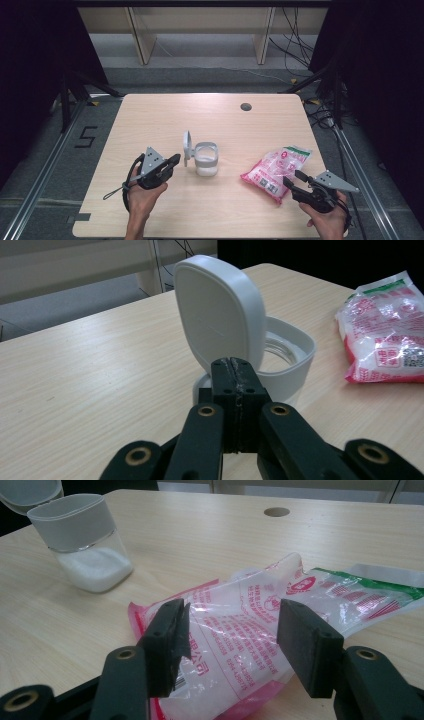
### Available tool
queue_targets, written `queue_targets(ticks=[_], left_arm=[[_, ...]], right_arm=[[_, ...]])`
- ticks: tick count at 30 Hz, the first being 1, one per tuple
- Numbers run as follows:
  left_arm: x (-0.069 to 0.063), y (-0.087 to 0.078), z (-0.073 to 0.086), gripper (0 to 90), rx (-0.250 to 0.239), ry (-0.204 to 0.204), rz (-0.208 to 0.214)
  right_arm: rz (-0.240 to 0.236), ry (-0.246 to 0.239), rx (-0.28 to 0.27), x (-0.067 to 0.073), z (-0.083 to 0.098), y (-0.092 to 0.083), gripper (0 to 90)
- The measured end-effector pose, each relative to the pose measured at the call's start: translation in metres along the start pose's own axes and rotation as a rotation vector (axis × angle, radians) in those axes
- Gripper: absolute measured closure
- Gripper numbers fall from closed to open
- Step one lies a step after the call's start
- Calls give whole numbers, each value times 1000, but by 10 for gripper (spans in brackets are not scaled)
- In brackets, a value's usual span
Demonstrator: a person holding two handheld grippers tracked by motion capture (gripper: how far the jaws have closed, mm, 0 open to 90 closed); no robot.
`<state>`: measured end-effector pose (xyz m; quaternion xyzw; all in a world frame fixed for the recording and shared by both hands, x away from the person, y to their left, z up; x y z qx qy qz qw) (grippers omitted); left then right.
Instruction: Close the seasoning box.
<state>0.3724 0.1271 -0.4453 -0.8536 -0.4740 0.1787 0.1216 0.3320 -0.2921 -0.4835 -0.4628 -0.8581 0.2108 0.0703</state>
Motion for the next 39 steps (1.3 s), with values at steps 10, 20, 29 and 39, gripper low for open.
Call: queue_targets(ticks=[10,20,29,39], left_arm=[[1,10,1,893,-1,-9,28],[1,10,-7,892,-5,10,28],[0,12,-9,890,-4,15,35],[-5,13,-13,892,-12,25,38]], right_arm=[[-18,-2,-5,3,0,1,458],[-1,-37,0,2,0,-1,456],[-26,-6,0,7,0,-2,456],[-27,-13,-8,9,1,-3,457]])
Point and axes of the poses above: each handheld gripper's, and its own axes: y roughly forward along the jaws, z roughly out of its underside, x roughly to its left, the point moved 4 cm from there along y, roughly forward along the jaws, and after that the axes turned 13 degrees about -y, right-handed, at the moved point
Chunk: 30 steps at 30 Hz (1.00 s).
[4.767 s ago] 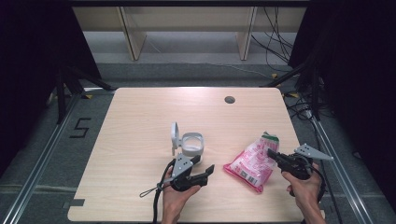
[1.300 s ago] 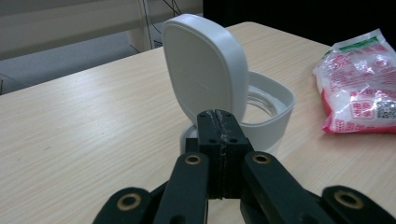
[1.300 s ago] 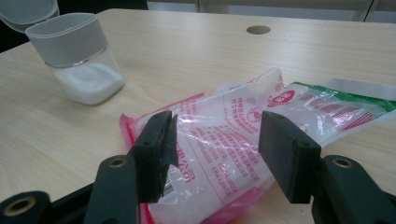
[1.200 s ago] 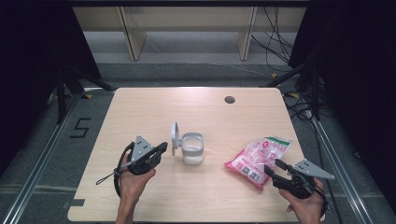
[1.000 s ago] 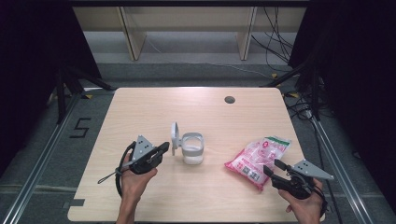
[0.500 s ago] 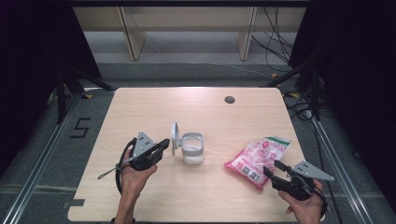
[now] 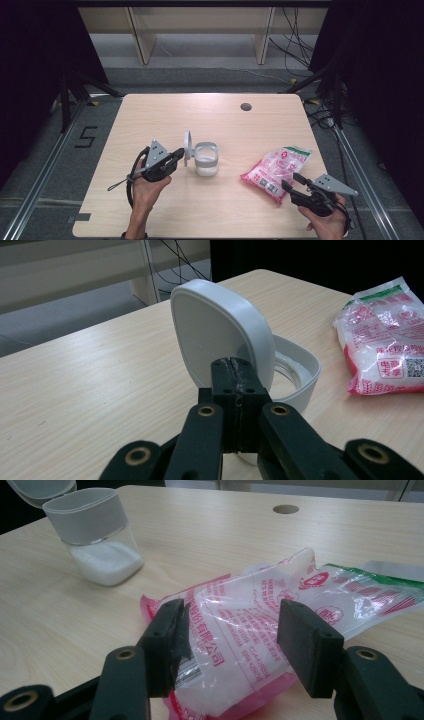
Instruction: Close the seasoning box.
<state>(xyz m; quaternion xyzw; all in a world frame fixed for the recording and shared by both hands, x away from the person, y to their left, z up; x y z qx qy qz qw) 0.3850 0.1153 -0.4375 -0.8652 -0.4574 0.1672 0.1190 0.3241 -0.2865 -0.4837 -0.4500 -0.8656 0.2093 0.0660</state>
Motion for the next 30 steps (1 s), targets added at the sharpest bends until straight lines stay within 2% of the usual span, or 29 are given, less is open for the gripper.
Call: queue_targets(ticks=[1,2,5,6,7,9,14,17,18,23,24,26,27,28,30], left_arm=[[0,0,-1,891,0,2,1],[-1,0,-1,891,-1,2,0],[-3,2,-2,892,3,10,5],[-3,3,-2,891,3,14,7],[-4,3,-2,892,5,14,5],[-4,4,-3,892,8,18,7],[-6,6,-4,891,8,18,10],[-7,7,-4,891,5,23,18],[-7,7,-4,891,5,23,17],[-10,8,-6,891,6,29,18],[-11,8,-6,891,9,29,20],[-13,9,-7,892,13,41,24],[-13,11,-9,891,-2,77,34],[-14,11,-9,891,1,76,28],[-16,12,-9,892,-2,72,37]], right_arm=[[5,-1,7,0,0,-1,457],[4,39,6,3,1,-1,456],[-1,23,6,2,1,-1,456],[-2,-3,1,1,1,-1,456],[-4,31,6,3,1,-1,456],[1,-8,14,1,2,-2,456],[3,-7,10,2,2,-2,456],[-3,36,22,5,2,-4,456],[-3,22,26,4,3,-4,457],[-2,34,23,5,3,-4,456],[-3,3,11,3,3,-3,456],[4,-8,10,2,3,-3,456],[-6,32,23,6,3,-4,456],[-1,-8,9,3,3,-3,456],[-13,6,8,4,3,-3,456]])
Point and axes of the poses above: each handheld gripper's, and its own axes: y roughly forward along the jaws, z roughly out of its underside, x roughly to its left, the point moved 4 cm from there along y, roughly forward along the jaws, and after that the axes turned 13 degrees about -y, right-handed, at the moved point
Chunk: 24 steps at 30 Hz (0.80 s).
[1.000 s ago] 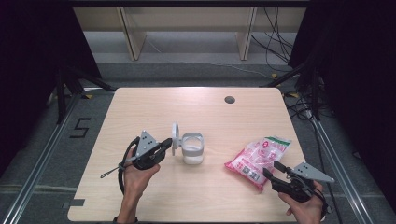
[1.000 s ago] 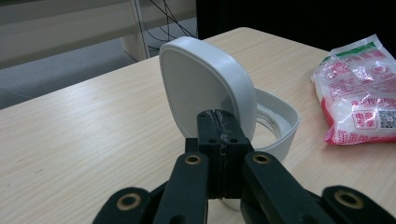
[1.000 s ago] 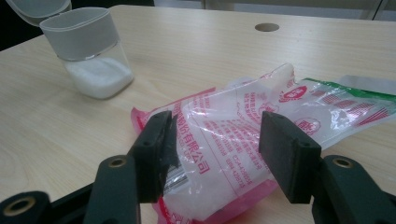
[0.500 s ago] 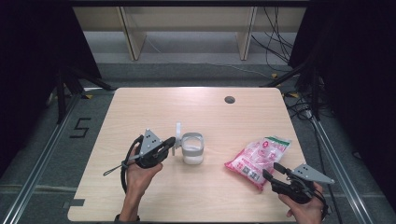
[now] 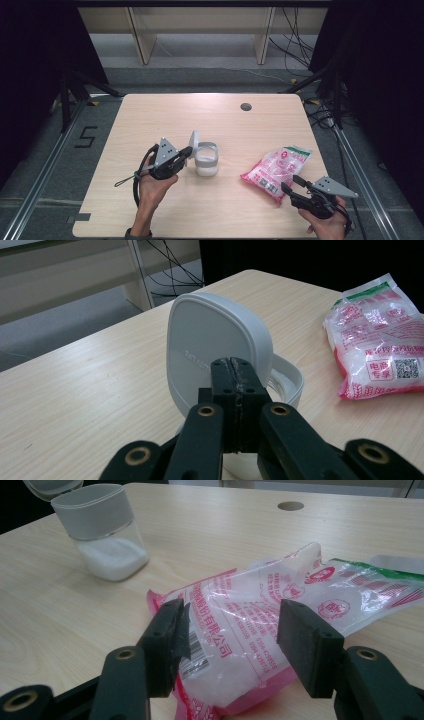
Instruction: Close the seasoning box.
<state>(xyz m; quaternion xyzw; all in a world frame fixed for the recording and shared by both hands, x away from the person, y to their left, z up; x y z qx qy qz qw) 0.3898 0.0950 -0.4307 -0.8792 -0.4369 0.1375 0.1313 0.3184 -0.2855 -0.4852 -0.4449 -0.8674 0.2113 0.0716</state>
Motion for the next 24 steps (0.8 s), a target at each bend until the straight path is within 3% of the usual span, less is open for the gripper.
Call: queue_targets(ticks=[9,13,15,16,19,20,21,24], left_arm=[[-7,0,-1,874,-4,-23,46],[-10,-6,2,762,-1,-49,122],[-10,-8,4,689,-13,-45,138],[-10,-9,5,652,-6,-33,141],[-11,-11,9,571,-8,-37,155],[-12,-12,10,555,-13,-39,160],[-12,-13,11,532,-11,-40,149],[-12,-16,16,486,-16,-47,140]], right_arm=[[1,12,16,2,0,-2,455],[3,1,14,1,1,-2,456],[7,0,6,1,1,-1,456],[4,-22,5,0,1,-1,455],[-7,23,-4,4,0,-1,453],[-12,-6,-7,2,0,-1,452],[-5,12,1,4,1,-1,451],[1,3,9,4,1,-2,447]])
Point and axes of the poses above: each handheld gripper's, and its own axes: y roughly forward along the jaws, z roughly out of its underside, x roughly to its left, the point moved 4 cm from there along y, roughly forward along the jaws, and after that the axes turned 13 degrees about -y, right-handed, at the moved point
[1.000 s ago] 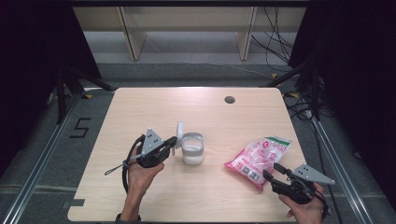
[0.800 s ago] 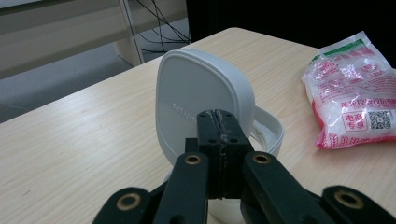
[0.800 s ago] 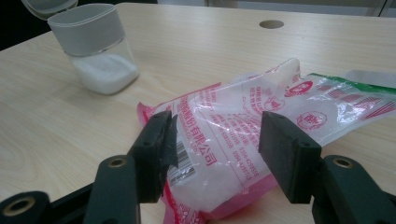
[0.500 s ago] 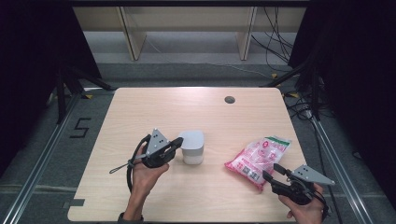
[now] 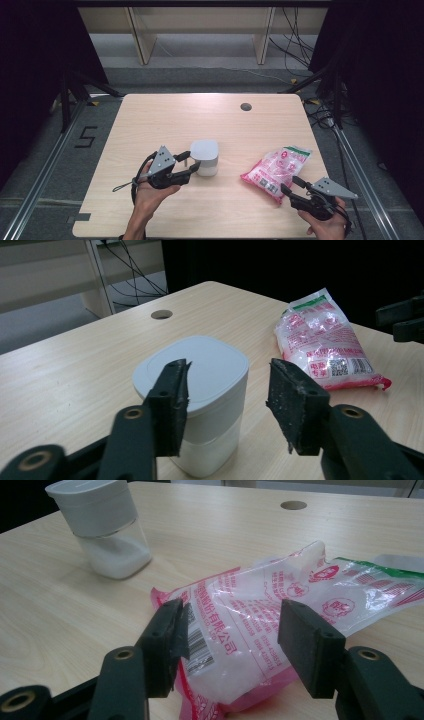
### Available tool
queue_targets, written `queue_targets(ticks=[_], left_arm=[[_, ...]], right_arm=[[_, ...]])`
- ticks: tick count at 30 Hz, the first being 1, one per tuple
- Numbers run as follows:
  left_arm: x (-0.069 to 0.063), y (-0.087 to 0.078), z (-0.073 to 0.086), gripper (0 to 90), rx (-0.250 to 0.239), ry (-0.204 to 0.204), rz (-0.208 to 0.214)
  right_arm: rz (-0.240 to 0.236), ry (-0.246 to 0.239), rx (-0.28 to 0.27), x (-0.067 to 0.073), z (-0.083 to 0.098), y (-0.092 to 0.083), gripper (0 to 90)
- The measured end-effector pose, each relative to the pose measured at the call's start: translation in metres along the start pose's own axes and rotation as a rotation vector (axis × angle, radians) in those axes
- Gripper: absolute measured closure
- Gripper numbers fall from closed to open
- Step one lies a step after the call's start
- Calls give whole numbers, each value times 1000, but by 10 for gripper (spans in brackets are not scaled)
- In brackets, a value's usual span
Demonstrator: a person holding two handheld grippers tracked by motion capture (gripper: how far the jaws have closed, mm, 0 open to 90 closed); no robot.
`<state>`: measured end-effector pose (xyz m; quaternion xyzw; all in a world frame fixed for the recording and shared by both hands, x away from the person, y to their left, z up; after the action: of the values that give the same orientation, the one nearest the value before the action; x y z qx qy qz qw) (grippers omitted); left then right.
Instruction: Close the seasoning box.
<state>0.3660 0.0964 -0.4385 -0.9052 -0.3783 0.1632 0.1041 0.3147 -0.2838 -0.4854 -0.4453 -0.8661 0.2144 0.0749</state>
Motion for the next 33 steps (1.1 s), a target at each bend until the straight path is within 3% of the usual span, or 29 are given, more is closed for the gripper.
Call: queue_targets(ticks=[1,5,7,8,9,11,14,17,18,20,22,25,26,27,29,32,33], left_arm=[[-1,-1,2,468,-5,-5,-1],[-2,-4,10,405,-5,-20,7],[-4,-5,13,377,-20,-64,31],[-3,-7,13,363,-14,-40,37],[-5,-7,15,353,-9,-63,34],[-6,-9,18,333,-5,-49,25],[-7,-9,21,308,1,-26,32],[-10,-10,26,290,18,-41,15],[-11,-9,28,281,15,-47,22],[-12,-10,30,272,32,-27,9],[-14,-10,34,272,29,-33,13],[-15,-12,39,271,41,-17,1],[-16,-13,40,270,42,-20,1],[-16,-13,42,269,45,-17,1],[-18,-13,46,265,40,-19,14],[-20,-14,54,263,64,-14,11],[-21,-14,56,263,69,-12,9]], right_arm=[[-1,18,6,1,0,-1,445],[-12,12,19,2,1,-1,436],[-12,-18,0,1,1,1,432],[-12,-11,4,3,0,0,430],[-22,-27,-8,2,0,2,425],[-8,-55,-20,1,0,3,419],[-18,-49,-18,3,0,2,403],[-12,-66,-17,3,0,2,403],[-23,-29,-12,7,-1,1,403],[-23,-50,-15,6,0,2,402],[-17,-48,-9,7,0,2,399],[-31,-41,-6,10,-1,1,372],[-30,-78,-16,8,-1,3,364],[-42,-59,-11,12,-1,2,358],[-53,-70,14,16,0,2,339],[-61,-107,6,19,-1,4,300],[-76,-87,29,23,0,4,300]])
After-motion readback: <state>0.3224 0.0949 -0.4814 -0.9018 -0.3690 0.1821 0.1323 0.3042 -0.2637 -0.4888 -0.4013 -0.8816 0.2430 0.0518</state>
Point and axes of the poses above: each handheld gripper's, and its own axes: y roughly forward along the jaws, z roughly out of its underside, x roughly to its left, the point moved 4 cm from there along y, roughly forward along the jaws, and after that the axes turned 13 degrees about -y, right-handed, at the moved point
